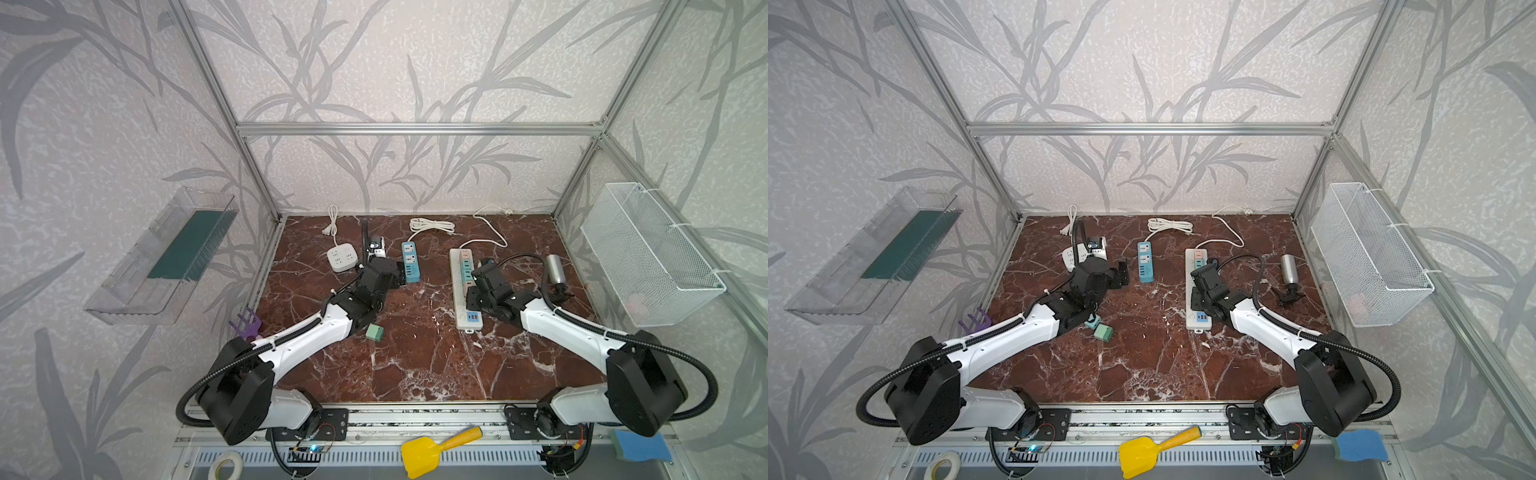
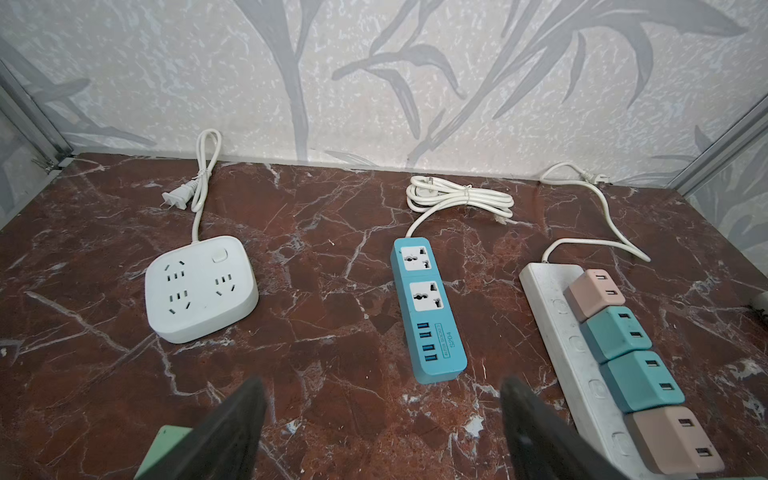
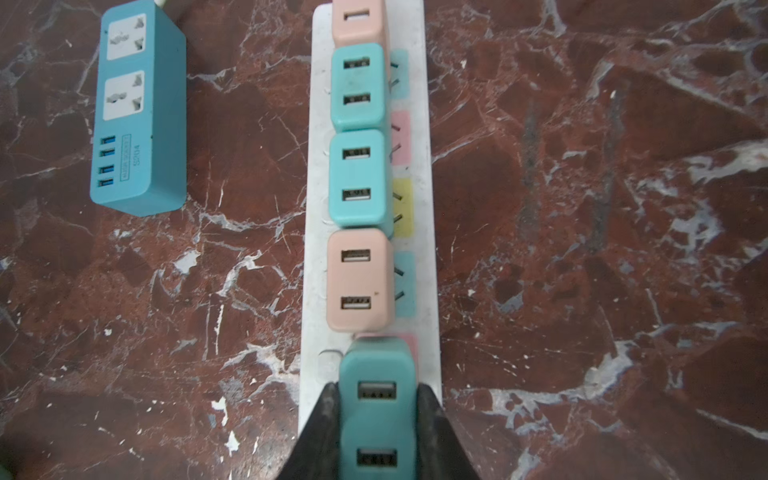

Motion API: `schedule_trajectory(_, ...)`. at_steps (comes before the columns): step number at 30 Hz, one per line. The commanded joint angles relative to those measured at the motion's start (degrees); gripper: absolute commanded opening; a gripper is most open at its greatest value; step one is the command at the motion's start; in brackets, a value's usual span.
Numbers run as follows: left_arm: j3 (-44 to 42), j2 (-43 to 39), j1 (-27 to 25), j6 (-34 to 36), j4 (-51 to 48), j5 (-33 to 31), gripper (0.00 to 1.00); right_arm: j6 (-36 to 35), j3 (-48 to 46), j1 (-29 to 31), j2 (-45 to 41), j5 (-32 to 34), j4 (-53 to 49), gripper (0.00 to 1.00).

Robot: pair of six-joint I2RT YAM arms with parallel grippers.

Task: Insert the plug
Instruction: 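Lower the teal adapter into the fifth socket with the right gripper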

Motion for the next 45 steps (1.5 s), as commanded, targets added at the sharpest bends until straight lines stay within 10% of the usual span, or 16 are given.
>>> schedule_trajectory(1,0.45,-1.09,0.34,-1.14,0.1,-0.24,0.88,-0.59,-0.34,-0.16,-0.51,2.34,1.33,0.0)
schedule_trajectory(45,0.22,-0.87,0.52,-1.4,0.38,1.06,0.87,3.74,-1.55,2.61,10.62,2.39,-5.92,0.0)
